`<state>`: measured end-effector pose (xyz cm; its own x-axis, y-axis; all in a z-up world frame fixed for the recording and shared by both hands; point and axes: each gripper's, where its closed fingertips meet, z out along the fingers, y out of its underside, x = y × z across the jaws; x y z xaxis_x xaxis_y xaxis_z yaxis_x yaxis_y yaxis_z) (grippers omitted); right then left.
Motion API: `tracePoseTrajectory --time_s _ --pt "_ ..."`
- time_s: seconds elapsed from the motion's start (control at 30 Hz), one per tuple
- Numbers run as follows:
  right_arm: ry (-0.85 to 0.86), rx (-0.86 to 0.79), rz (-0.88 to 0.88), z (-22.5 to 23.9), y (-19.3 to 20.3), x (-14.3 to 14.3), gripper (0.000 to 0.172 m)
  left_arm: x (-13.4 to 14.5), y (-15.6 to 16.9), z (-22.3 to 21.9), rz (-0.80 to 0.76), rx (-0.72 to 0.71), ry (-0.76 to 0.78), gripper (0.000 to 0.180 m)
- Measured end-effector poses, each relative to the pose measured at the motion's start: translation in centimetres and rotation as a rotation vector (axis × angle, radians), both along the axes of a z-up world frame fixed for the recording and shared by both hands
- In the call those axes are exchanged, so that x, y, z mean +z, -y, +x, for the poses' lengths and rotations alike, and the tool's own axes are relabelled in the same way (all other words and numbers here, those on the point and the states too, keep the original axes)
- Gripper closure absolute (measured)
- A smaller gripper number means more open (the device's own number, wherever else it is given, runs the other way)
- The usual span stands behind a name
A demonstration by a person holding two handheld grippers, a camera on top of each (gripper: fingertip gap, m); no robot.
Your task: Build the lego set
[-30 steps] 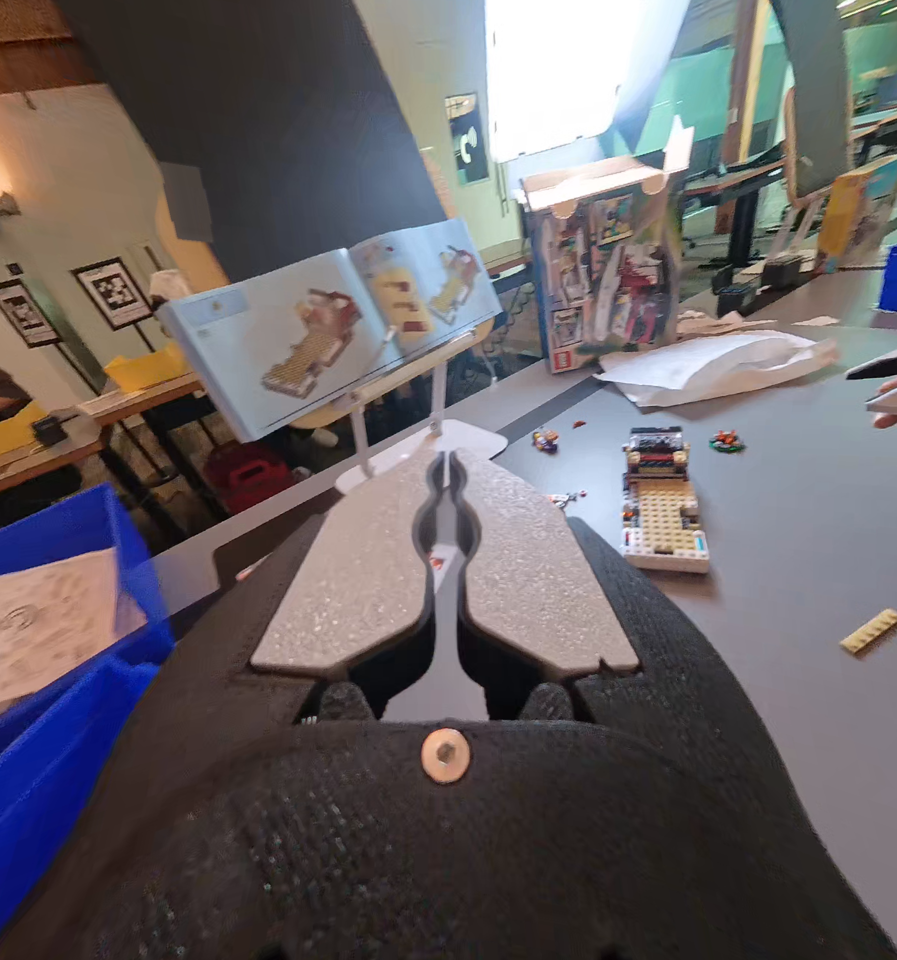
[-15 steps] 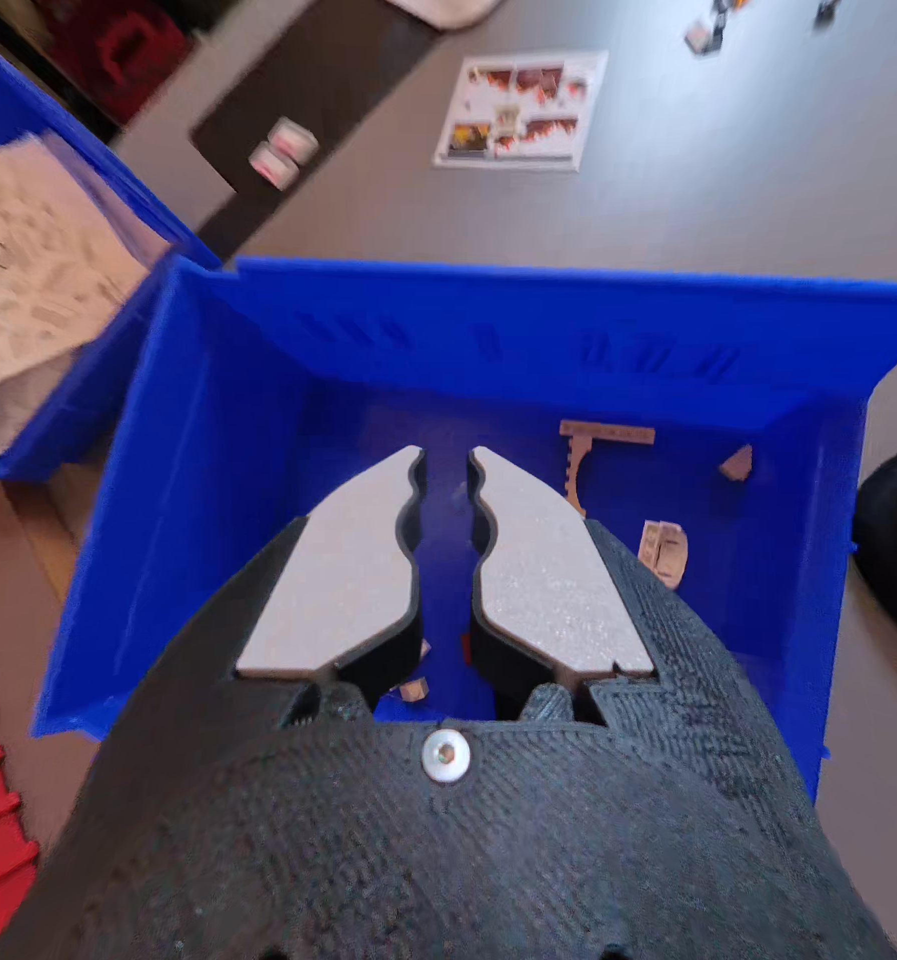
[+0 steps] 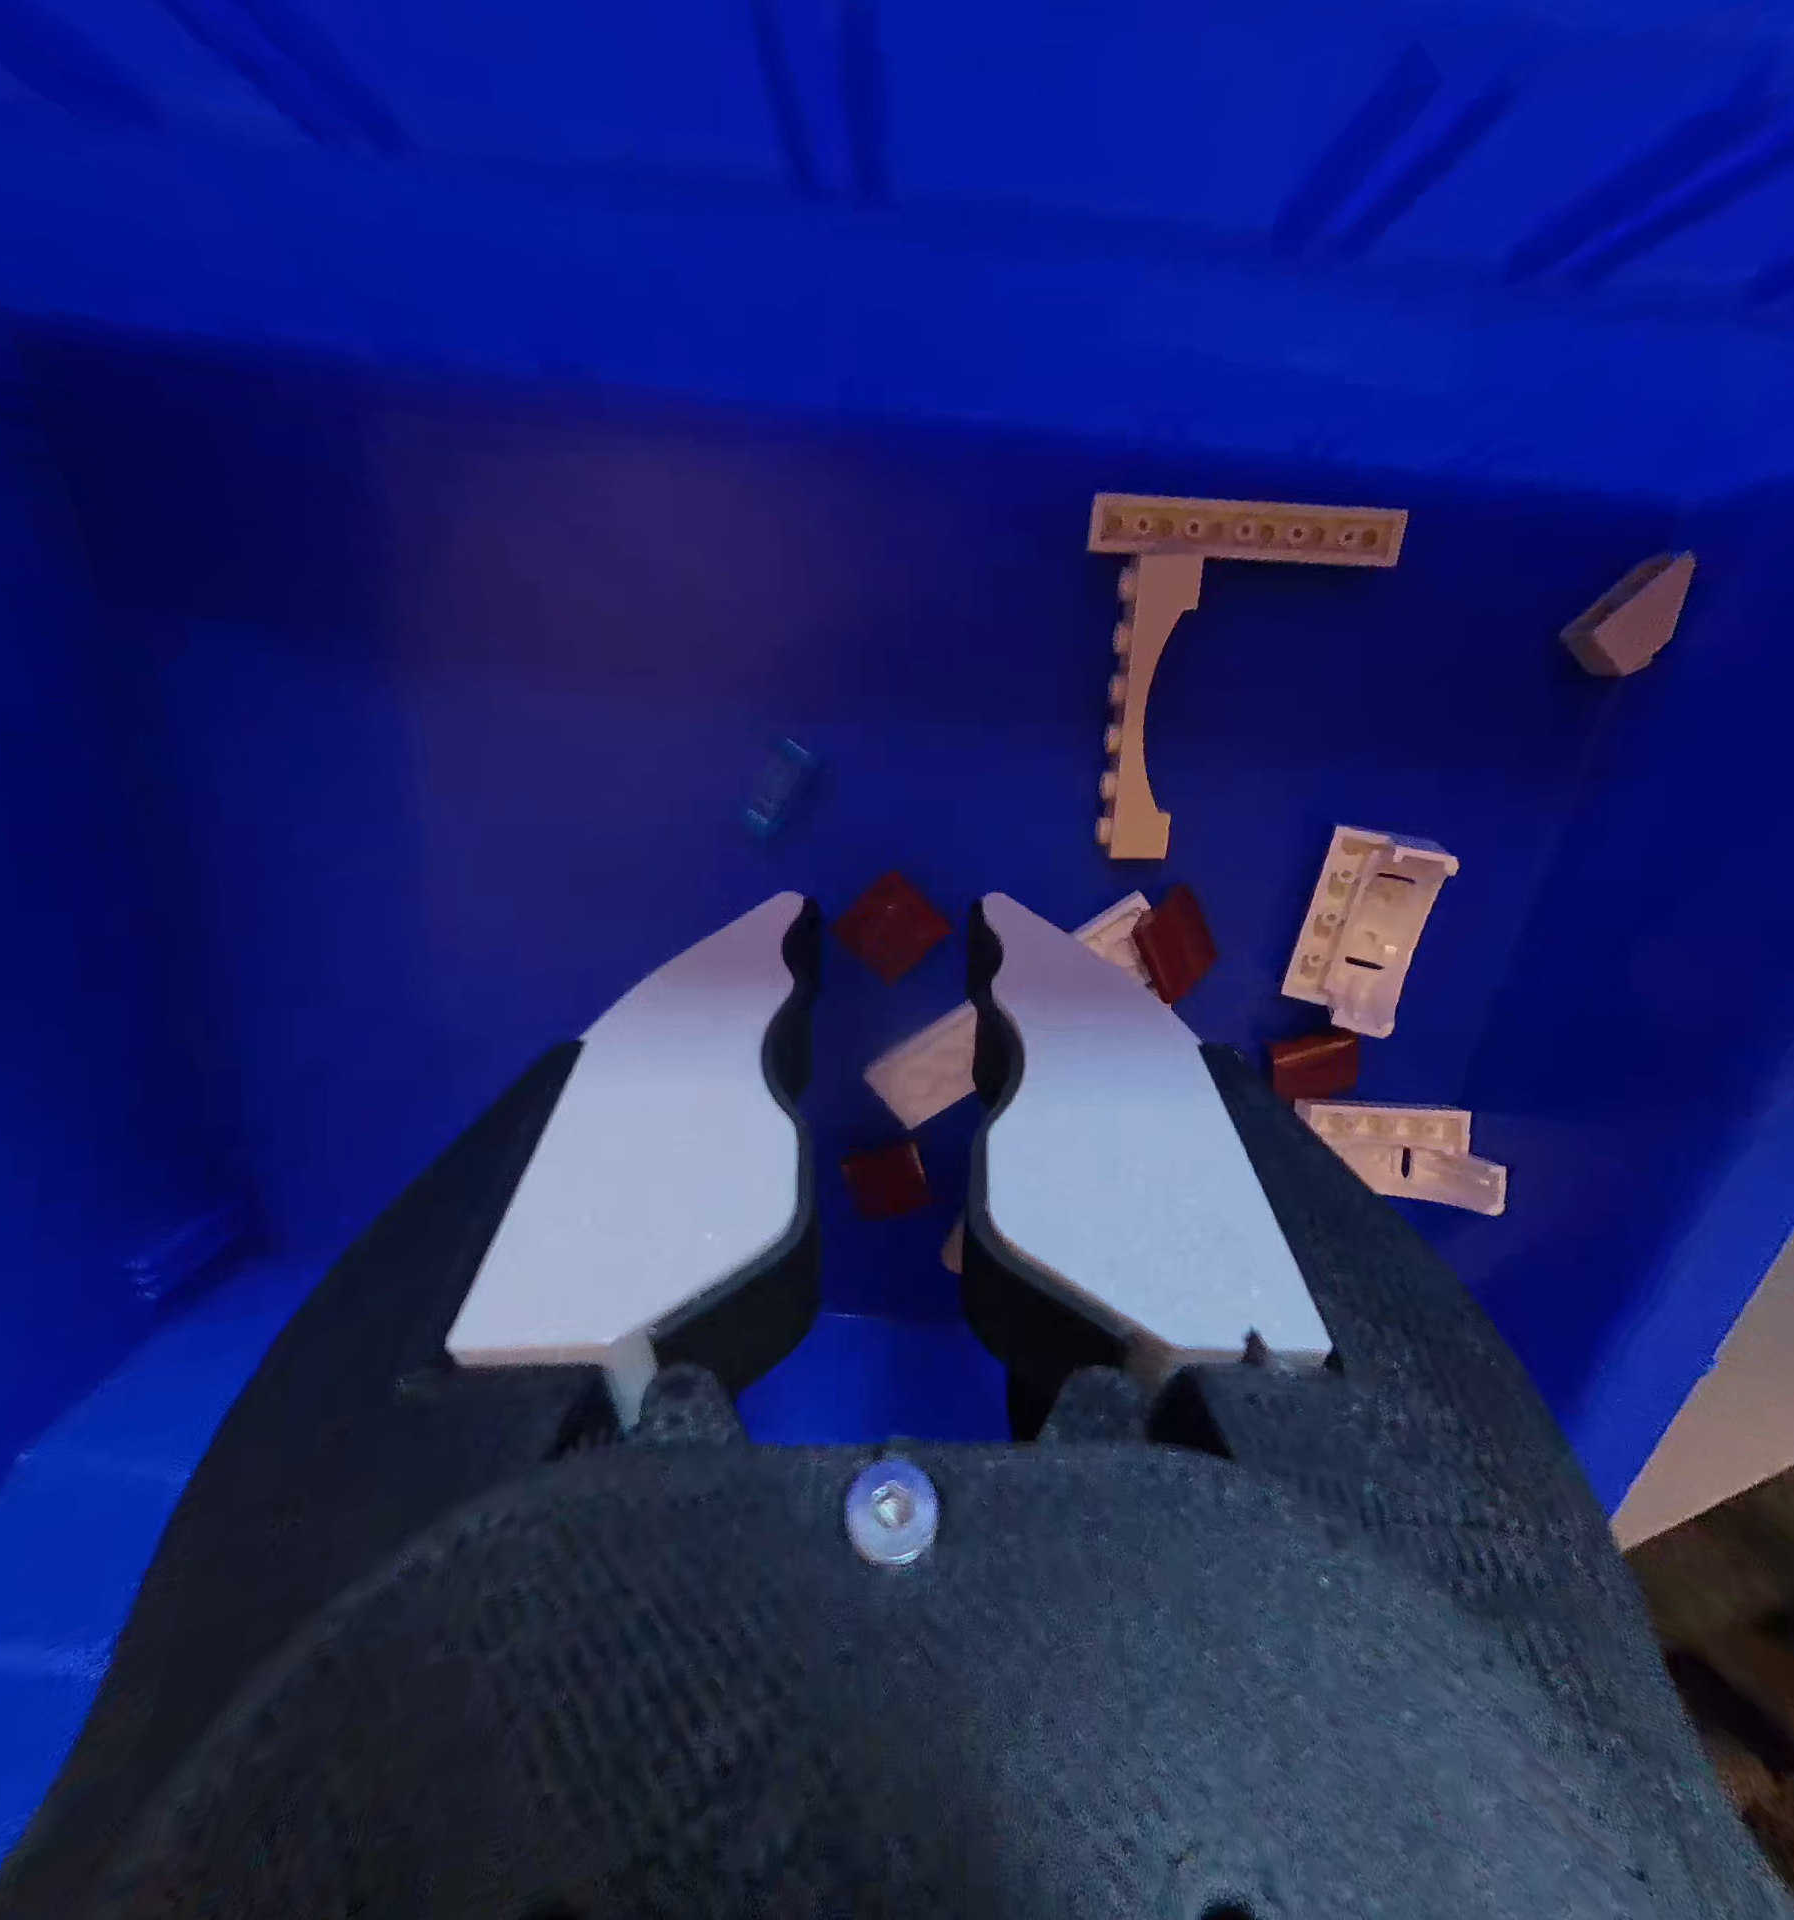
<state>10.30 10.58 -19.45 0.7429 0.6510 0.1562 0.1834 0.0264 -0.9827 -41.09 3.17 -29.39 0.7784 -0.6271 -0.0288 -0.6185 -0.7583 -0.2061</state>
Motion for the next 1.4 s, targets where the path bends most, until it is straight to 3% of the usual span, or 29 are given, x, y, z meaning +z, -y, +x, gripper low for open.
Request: tracePoseTrajectory --time_s 0.07,0.17,0.3,0.47,0.57,0.73,0.83,1.0,1.1,1.23,1.33,1.4 --pt "0.001 0.002 -0.002 0.0 0.0 0.0 0.135 -0.8 0.4 -0.2 -0.038 0.009 -0.026 0.153" --pt "0.005 0.004 0.001 0.0 0.1 -0.1 0.135 -0.8 0.6 -0.1 -0.052 0.019 -0.013 0.174" --pt "-0.003 0.014 0.007 -0.1 0.3 0.2 0.136 -0.5 0.8 0.1 -0.04 0.001 -0.017 0.175" --pt "-0.018 0.029 0.015 0.0 0.7 0.5 0.136 3.5 -0.3 1.4 0.088 0.051 0.14 0.175" --pt "-0.031 0.047 0.022 -0.2 1.0 0.9 0.136 8.2 -0.5 5.0 0.192 0.037 0.402 0.175" --pt "-0.015 0.174 0.056 -2.7 2.7 1.6 0.138 17.9 1.1 16.4 0.344 -0.076 0.954 0.176" --pt "0.061 0.327 0.139 -6.4 5.2 2.7 0.137 20.2 1.8 23.2 0.322 -0.087 1.218 0.176" --pt "0.18 0.504 0.339 -12.0 8.7 5.2 0.136 19.0 0.7 32.9 0.138 -0.007 1.55 0.176" --pt "0.124 0.483 0.275 -13.2 8.3 6.2 0.136 17.6 -0.6 37.1 0.043 0.112 1.691 0.176" --pt "0.062 0.381 0.202 -13.0 7.0 6.0 0.135 15.8 -1.2 40.4 0.014 0.221 1.728 0.176" --pt "0.085 0.295 0.246 -12.5 6.3 5.7 0.154 15.5 -1.6 40.6 0.009 0.296 1.754 0.176" --pt "0.092 0.275 0.253 -12.4 6.1 5.5 0.154 15.3 -1.9 40.5 0.033 0.341 1.755 0.176"
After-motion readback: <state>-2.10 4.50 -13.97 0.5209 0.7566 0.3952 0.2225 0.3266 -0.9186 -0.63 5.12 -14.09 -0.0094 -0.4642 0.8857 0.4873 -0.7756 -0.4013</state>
